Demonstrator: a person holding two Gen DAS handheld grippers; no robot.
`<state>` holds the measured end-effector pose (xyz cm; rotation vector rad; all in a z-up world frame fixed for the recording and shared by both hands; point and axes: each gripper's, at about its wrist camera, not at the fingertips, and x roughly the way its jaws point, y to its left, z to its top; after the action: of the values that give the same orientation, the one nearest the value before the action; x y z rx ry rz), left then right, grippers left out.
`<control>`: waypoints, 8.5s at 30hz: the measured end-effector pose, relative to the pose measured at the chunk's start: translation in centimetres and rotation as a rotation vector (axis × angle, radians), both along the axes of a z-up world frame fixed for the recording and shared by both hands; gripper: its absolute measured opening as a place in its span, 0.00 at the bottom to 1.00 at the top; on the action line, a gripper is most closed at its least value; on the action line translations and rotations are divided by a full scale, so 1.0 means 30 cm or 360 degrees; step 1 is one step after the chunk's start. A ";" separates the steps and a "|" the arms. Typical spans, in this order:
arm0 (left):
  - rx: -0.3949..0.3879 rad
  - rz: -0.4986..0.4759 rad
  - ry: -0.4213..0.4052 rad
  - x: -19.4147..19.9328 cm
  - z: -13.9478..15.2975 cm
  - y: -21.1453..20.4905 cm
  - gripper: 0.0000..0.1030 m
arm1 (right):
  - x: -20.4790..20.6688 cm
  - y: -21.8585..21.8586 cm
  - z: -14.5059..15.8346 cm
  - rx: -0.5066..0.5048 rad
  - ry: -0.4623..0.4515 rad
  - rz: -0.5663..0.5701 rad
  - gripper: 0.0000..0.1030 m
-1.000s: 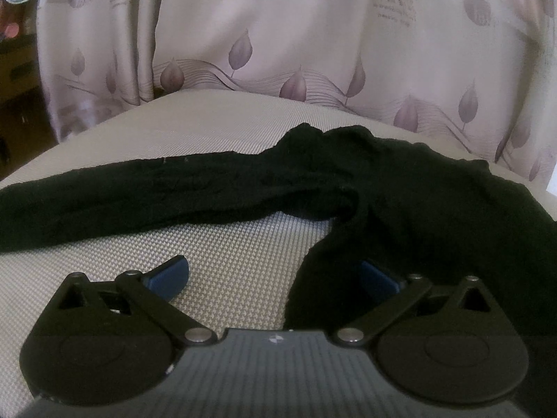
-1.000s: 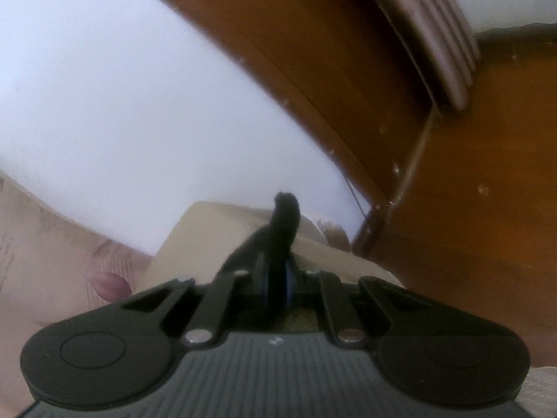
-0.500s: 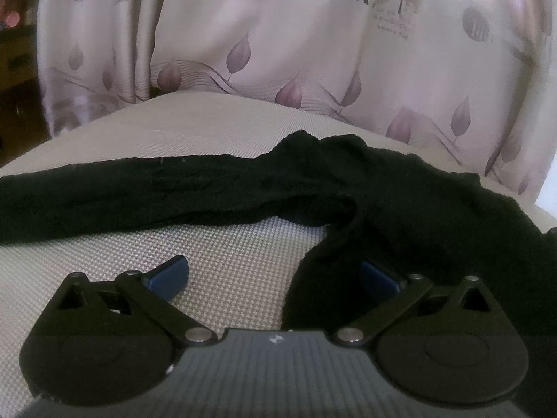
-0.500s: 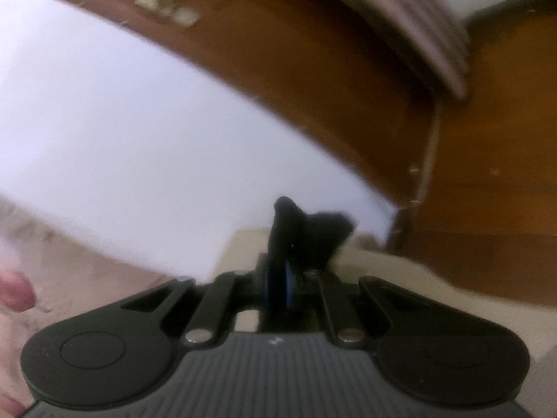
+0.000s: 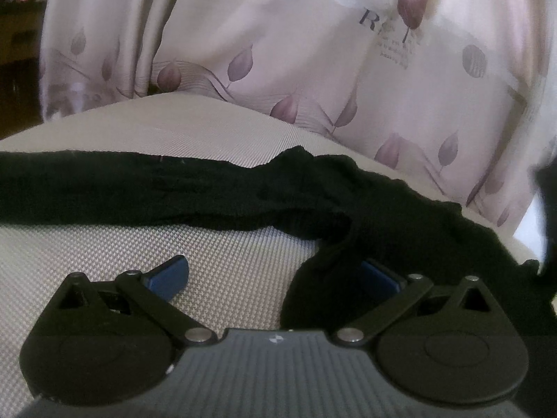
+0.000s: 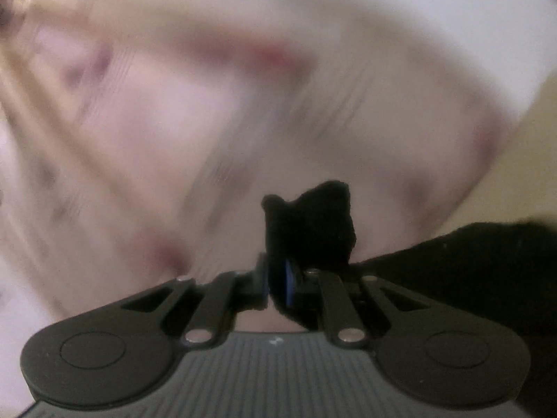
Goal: Fold small clothes
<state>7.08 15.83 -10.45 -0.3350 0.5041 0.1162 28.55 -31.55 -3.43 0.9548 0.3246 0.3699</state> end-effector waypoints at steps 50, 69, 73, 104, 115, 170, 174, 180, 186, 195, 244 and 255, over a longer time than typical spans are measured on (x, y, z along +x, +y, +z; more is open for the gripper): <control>-0.0157 0.0081 -0.0036 -0.083 0.024 0.080 1.00 | -0.816 -0.243 -0.210 -0.1285 0.0649 -0.0083 0.14; -0.0364 0.0546 -0.0038 -0.242 0.046 0.496 1.00 | -0.434 0.502 -0.162 -0.1513 -0.0015 0.0508 0.71; -0.0564 0.0611 -0.0133 -0.293 0.022 0.614 1.00 | -0.455 0.541 -0.238 -0.1536 0.0025 0.0569 0.71; -0.0418 0.0353 -0.0384 0.077 0.391 0.462 0.08 | -0.463 0.293 -0.192 -0.1055 0.0193 0.0307 0.72; -0.0234 -0.0451 -0.0475 0.397 0.526 -0.376 0.08 | -0.472 0.143 -0.204 -0.0960 0.0173 0.0224 0.74; -0.0314 -0.0147 -0.0137 0.359 -0.258 -0.274 1.00 | -0.047 -0.023 -0.234 -0.1356 0.0176 0.0279 0.13; -0.0317 -0.0146 -0.0135 0.359 -0.259 -0.272 1.00 | -0.007 -0.010 -0.290 -0.1360 0.0360 0.0472 0.14; -0.0323 -0.0143 -0.0133 0.360 -0.259 -0.268 1.00 | -0.060 0.025 -0.287 -0.1510 0.0197 0.0429 0.13; -0.0318 -0.0134 -0.0139 0.359 -0.259 -0.267 1.00 | -0.052 0.013 -0.194 -0.1444 0.0040 0.0250 0.09; -0.0300 -0.0112 -0.0138 0.355 -0.259 -0.265 1.00 | 0.100 -0.038 -0.357 -0.1229 0.0462 0.0272 0.10; 0.0142 -0.0629 0.0217 -0.066 -0.222 -0.158 0.53 | -0.795 -0.217 -0.281 -0.1276 0.0464 0.0245 0.63; 0.0256 -0.0679 0.0293 -0.059 -0.208 -0.180 0.08 | -0.805 -0.246 -0.263 -0.1147 0.0456 0.0267 0.13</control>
<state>5.32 10.42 -16.69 -0.0541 0.7335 -0.2275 4.39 -38.93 -11.33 0.2674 0.7437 0.2368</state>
